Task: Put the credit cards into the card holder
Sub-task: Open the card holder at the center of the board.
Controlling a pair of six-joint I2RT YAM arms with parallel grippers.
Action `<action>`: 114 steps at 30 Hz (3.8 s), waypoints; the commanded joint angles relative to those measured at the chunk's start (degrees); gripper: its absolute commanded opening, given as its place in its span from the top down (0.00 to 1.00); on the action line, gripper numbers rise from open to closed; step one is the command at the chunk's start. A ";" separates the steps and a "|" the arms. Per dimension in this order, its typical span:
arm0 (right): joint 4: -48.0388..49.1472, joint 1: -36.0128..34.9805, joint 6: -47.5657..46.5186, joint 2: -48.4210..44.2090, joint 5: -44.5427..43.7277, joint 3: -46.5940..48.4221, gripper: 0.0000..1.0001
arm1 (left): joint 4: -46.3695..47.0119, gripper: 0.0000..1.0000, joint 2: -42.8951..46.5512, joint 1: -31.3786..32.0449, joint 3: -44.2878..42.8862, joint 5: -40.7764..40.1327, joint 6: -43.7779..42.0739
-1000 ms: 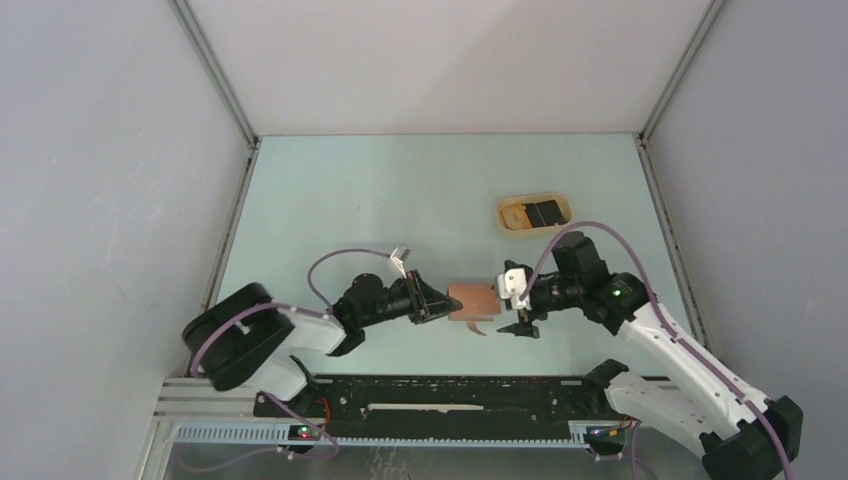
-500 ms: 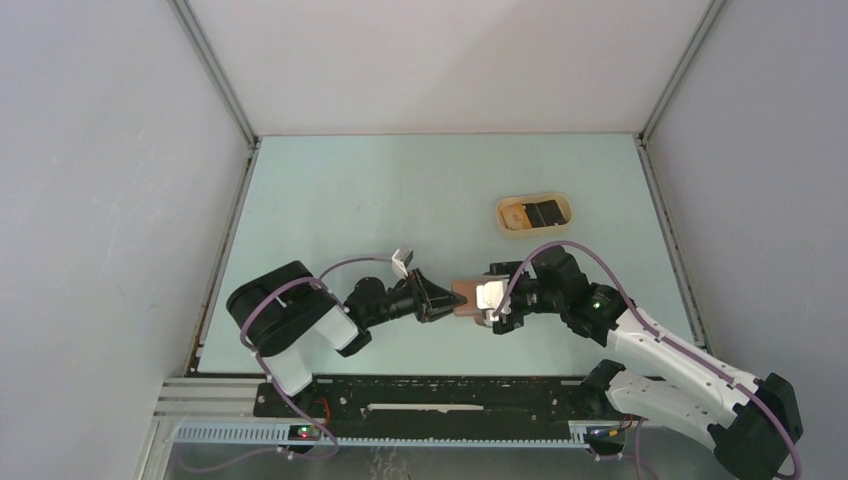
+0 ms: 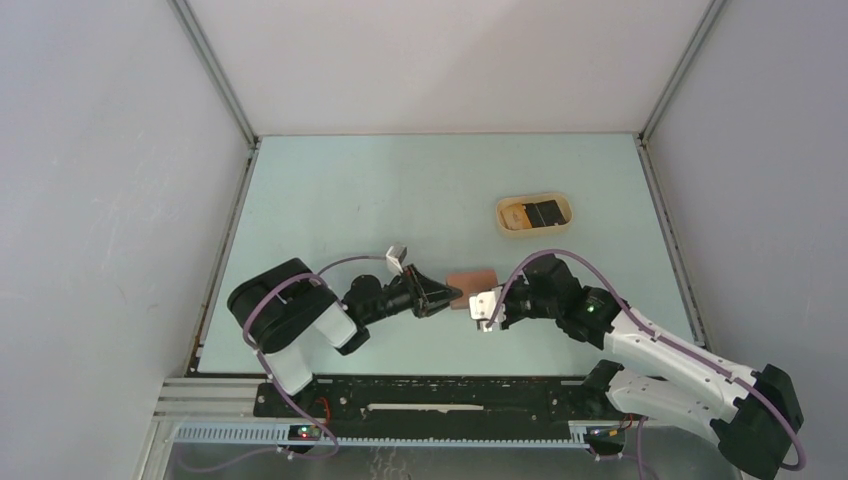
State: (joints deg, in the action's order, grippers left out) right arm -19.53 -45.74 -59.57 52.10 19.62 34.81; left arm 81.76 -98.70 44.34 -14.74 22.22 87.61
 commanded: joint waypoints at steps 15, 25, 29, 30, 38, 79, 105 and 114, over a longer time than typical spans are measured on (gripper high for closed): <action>0.76 4.11 9.14 1.42 0.45 4.22 1.00 | 4.99 0.28 1.28 -1.24 5.25 1.07 -8.20; -3.31 13.34 23.05 13.70 2.22 11.68 1.00 | 4.43 0.25 4.88 -1.20 10.03 -1.06 -12.73; -4.27 20.48 29.30 20.63 5.77 14.12 1.00 | 3.86 0.27 6.75 -1.19 11.05 -1.28 -15.55; -4.41 21.76 29.99 22.45 6.11 14.53 1.00 | 3.81 0.27 7.17 -1.26 10.99 -1.03 -16.23; -0.83 26.41 35.83 32.00 -2.16 17.25 1.00 | -14.48 0.29 14.36 -1.20 3.28 -0.31 -28.52; -13.04 29.08 30.58 25.29 5.06 23.39 0.36 | -35.61 0.59 24.43 6.93 -11.17 -24.37 -61.58; -6.25 14.32 41.05 36.93 -2.39 20.71 0.12 | -28.70 0.78 9.43 9.19 -9.00 -26.46 -44.07; -6.31 11.89 41.24 40.82 -6.28 21.51 0.08 | -33.42 0.54 7.75 12.68 -9.29 -28.27 -39.52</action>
State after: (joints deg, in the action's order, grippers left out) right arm -26.85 -32.40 -19.40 92.31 16.03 54.78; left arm 49.69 -90.76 55.33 -24.32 -3.90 45.50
